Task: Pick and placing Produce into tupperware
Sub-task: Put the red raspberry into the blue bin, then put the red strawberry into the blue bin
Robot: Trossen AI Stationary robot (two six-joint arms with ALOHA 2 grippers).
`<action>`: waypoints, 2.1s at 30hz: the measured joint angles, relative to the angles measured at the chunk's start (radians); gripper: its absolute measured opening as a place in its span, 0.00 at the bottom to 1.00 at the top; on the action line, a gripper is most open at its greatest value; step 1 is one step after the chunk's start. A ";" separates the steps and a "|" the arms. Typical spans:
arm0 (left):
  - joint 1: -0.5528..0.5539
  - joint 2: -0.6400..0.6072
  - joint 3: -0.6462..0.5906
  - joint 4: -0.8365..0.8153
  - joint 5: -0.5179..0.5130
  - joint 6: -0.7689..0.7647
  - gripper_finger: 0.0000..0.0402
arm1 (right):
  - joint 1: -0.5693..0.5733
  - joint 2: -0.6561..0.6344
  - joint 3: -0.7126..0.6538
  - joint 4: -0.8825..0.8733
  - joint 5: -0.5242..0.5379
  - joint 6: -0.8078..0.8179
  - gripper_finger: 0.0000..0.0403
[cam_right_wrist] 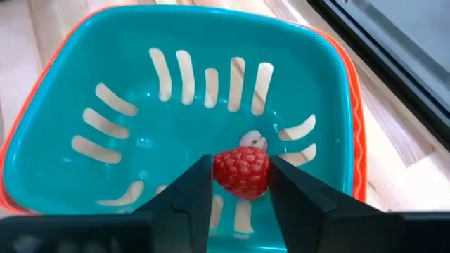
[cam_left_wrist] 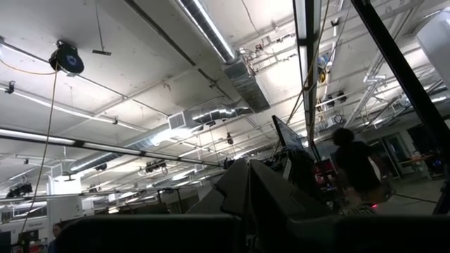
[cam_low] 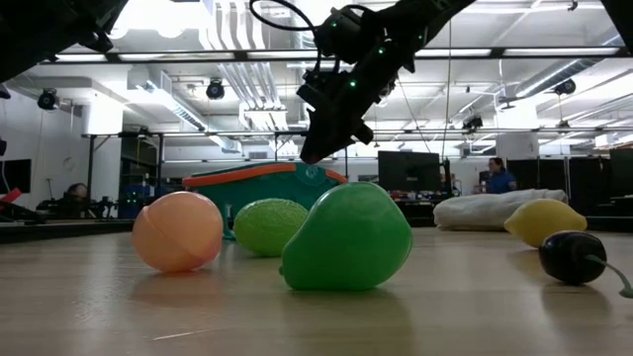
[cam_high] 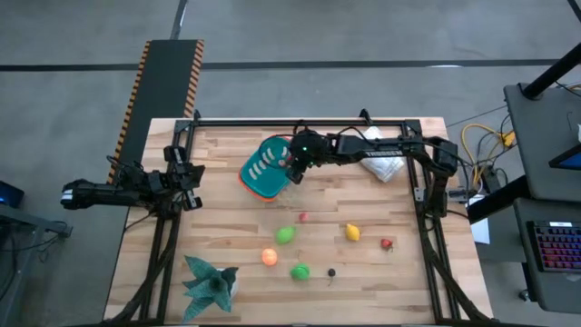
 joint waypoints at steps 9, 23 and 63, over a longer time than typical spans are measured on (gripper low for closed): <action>0.000 -0.001 0.000 0.000 0.004 0.000 0.00 | -0.001 -0.018 0.005 -0.061 -0.001 -0.017 0.54; 0.000 0.000 0.000 -0.001 0.004 0.000 0.00 | 0.172 -0.465 -0.003 -0.760 -0.011 0.061 0.55; 0.000 0.001 0.000 0.000 0.011 0.000 0.00 | 0.899 -0.561 -0.517 -0.706 0.014 1.587 0.76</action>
